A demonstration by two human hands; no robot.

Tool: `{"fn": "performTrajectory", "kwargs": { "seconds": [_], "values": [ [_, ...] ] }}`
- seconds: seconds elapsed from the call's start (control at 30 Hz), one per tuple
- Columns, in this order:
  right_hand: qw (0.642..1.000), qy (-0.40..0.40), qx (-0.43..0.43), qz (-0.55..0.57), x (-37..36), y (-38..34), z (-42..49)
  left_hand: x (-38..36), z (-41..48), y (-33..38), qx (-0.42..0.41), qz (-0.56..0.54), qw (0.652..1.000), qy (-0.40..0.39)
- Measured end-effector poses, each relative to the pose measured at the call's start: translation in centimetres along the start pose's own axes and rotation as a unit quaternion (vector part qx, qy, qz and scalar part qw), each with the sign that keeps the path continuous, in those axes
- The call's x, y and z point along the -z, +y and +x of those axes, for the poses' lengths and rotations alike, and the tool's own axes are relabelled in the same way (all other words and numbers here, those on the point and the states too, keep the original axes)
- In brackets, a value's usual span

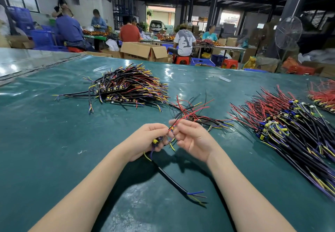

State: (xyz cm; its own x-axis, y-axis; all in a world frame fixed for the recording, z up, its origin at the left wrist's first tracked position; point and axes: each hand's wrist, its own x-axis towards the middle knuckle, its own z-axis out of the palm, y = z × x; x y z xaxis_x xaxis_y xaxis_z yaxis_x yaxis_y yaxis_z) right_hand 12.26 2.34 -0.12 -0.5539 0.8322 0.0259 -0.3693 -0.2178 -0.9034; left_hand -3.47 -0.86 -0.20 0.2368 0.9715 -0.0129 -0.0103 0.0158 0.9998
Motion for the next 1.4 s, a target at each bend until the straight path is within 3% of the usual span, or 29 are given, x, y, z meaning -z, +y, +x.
{"fn": "performTrajectory", "kwargs": {
  "seconds": [0.23,0.33,0.5,0.93,1.17,1.33,1.4],
  "values": [
    [0.992,0.121,0.043,0.018,0.1,0.2,0.7,0.3,0.3,0.0,0.017,-0.095,0.994,0.050],
    [0.993,0.115,0.029,-0.017,-0.1,0.6,0.7,0.2,0.1,-0.1,0.005,-0.066,0.997,0.048],
    [0.990,0.086,0.021,-0.108,-0.3,1.2,0.7,0.4,0.3,-0.3,-0.001,-0.048,0.993,0.108],
    [0.980,0.120,0.043,-0.151,-0.6,1.3,0.7,0.7,0.3,-0.5,0.001,-0.038,0.995,0.090],
    [0.981,0.162,0.072,-0.082,-0.4,1.4,0.8,0.7,0.3,-0.7,0.019,-0.012,0.997,0.080],
    [0.966,0.242,0.080,0.033,-0.1,1.1,1.1,0.3,0.3,-0.6,0.036,0.044,0.997,0.051],
    [0.966,0.244,0.089,0.020,0.0,1.1,1.1,0.2,0.3,-0.6,0.032,0.051,0.997,0.050]
  ]
}}
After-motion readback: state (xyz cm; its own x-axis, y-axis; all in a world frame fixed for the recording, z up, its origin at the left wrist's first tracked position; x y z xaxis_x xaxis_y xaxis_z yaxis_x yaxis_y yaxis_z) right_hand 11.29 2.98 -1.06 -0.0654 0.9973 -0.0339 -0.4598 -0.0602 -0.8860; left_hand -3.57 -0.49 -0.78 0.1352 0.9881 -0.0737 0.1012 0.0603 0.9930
